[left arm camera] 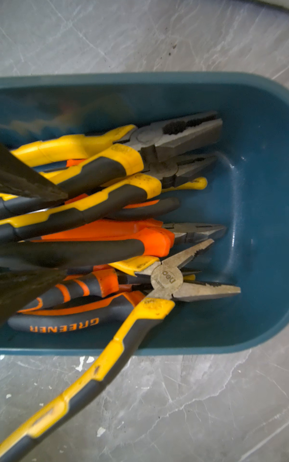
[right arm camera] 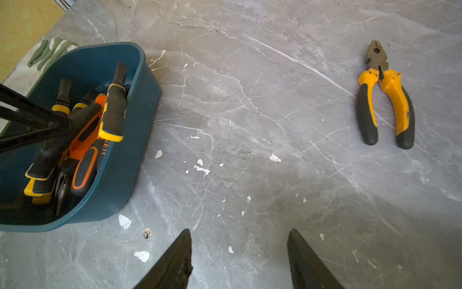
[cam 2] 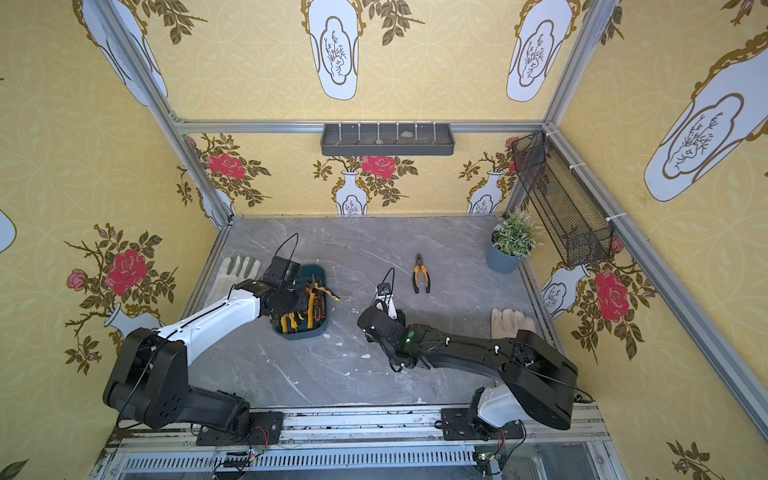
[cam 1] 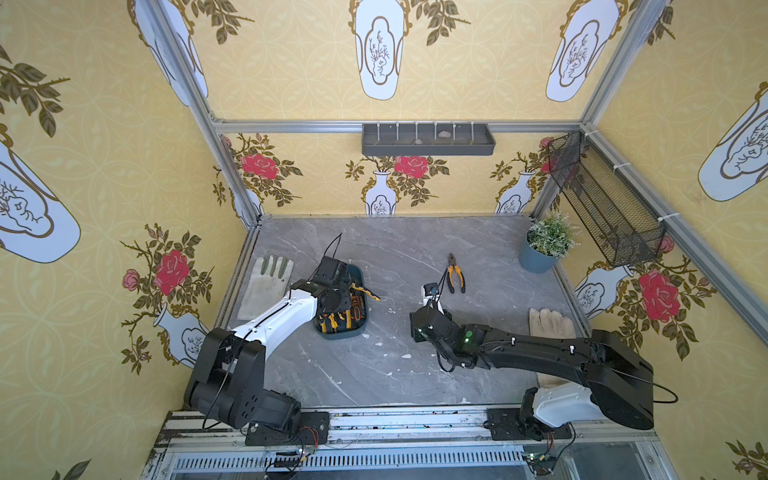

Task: Take the pliers out of the storage box
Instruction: Pick up the pliers from the storage box.

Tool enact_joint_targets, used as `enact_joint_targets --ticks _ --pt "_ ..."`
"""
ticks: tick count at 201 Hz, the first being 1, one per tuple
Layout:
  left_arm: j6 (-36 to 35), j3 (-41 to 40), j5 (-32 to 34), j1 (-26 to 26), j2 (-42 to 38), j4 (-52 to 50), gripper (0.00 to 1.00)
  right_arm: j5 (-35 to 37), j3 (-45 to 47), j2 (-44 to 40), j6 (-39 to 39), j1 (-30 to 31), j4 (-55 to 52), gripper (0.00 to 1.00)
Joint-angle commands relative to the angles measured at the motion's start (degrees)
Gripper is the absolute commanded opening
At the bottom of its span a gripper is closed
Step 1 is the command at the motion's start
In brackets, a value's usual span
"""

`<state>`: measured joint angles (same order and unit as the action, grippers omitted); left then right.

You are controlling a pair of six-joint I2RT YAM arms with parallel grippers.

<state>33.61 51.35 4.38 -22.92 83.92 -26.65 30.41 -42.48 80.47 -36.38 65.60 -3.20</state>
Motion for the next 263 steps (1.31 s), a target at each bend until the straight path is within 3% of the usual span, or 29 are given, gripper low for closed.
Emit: enact_joint_targets --ticks 1,52,74,103,263 --pt "-0.12 -0.36 -1.00 -0.10 1.08 -0.50 0.47 0.34 -0.50 0.13 -0.26 0.07 0.06 0.62" --pt "-0.08 -0.17 -1.35 -0.24 3.51 0.41 0.46 0.19 -1.11 0.92 -0.09 0.05 -0.23 0.62" --pt "-0.01 -0.27 -1.54 -0.29 4.21 0.84 0.30 0.17 -1.28 1.17 -0.10 0.05 -0.39 0.62" --pt "0.06 -0.19 -1.48 -0.29 3.83 0.99 0.16 0.16 -1.20 1.15 -0.09 -0.08 -0.38 0.62" --pt "-1.63 3.19 0.45 -0.46 -1.82 -4.74 0.16 0.08 -1.73 1.71 -0.06 -0.04 -0.71 0.62"
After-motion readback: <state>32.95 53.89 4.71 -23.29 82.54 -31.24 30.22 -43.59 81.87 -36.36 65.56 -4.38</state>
